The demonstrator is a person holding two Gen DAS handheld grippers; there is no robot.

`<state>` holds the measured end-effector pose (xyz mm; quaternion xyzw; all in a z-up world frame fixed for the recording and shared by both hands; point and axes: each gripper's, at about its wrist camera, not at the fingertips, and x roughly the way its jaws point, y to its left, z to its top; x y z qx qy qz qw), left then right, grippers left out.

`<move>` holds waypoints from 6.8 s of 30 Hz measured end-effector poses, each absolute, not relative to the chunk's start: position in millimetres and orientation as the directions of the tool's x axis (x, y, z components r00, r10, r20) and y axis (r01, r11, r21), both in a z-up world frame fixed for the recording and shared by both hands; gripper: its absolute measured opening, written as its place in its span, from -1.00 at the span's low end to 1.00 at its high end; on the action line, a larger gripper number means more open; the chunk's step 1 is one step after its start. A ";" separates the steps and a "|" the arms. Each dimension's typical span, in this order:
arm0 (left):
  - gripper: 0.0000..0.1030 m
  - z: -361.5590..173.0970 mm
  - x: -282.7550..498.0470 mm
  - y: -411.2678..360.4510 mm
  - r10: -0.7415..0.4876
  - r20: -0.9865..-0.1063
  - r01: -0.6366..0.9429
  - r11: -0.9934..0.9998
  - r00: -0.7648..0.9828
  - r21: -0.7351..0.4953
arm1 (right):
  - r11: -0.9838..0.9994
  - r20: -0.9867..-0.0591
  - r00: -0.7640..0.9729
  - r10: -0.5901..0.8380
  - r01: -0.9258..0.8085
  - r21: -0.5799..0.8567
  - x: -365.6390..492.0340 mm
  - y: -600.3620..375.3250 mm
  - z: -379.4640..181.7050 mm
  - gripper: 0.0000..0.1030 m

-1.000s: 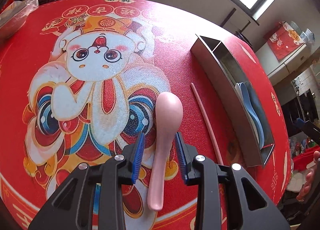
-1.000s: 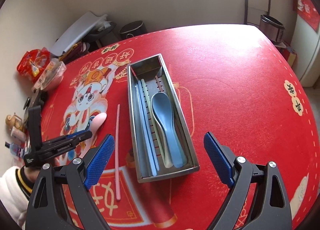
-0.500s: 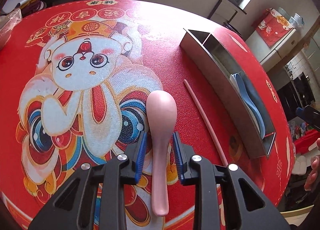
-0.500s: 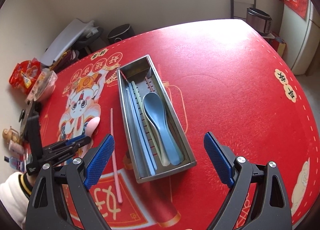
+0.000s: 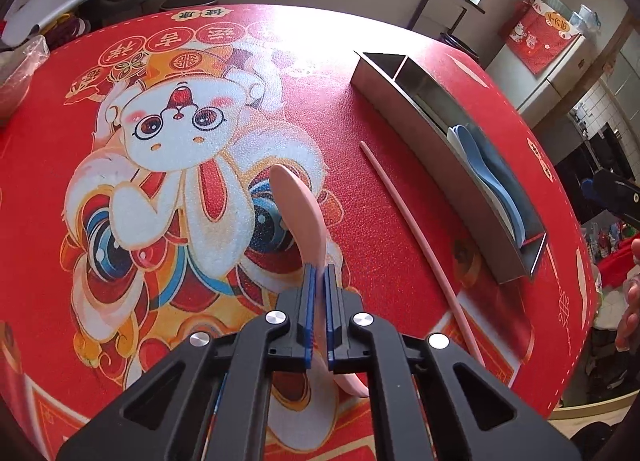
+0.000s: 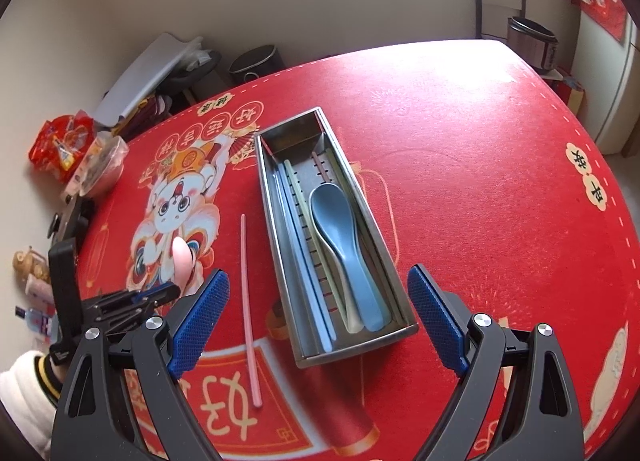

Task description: Organize utensils

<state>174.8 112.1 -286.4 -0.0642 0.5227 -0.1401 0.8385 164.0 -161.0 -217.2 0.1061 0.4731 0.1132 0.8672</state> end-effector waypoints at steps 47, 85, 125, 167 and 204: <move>-0.68 -304.0 155.1 92.0 -0.404 -0.850 0.127 0.915 0.339 -0.384 | 0.946 -0.802 0.516 0.303 -0.058 0.320 133.5 -175.8 -223.9 0.70; -0.75 -246.9 57.7 199.0 -0.158 -0.801 -0.171 0.936 0.578 -0.308 | 0.947 -0.930 0.298 0.216 -0.294 0.126 166.5 -18.5 -304.1 -0.13; -0.75 -251.2 51.2 145.0 -0.207 -0.823 -0.092 0.950 0.529 -0.299 | 0.915 -0.889 0.388 0.245 -0.395 0.080 124.6 -32.6 -314.8 -0.85; -0.75 -248.9 47.5 112.5 -0.137 -0.827 -0.206 0.934 0.546 -0.291 | 0.881 -0.867 0.341 0.363 -0.429 0.200 161.4 -68.5 -282.5 -0.88; -0.75 -251.2 31.5 167.7 -0.175 -0.810 -0.205 0.918 0.559 -0.339 | 0.901 -0.944 0.252 0.214 -0.425 0.091 152.6 -19.6 -309.4 -0.47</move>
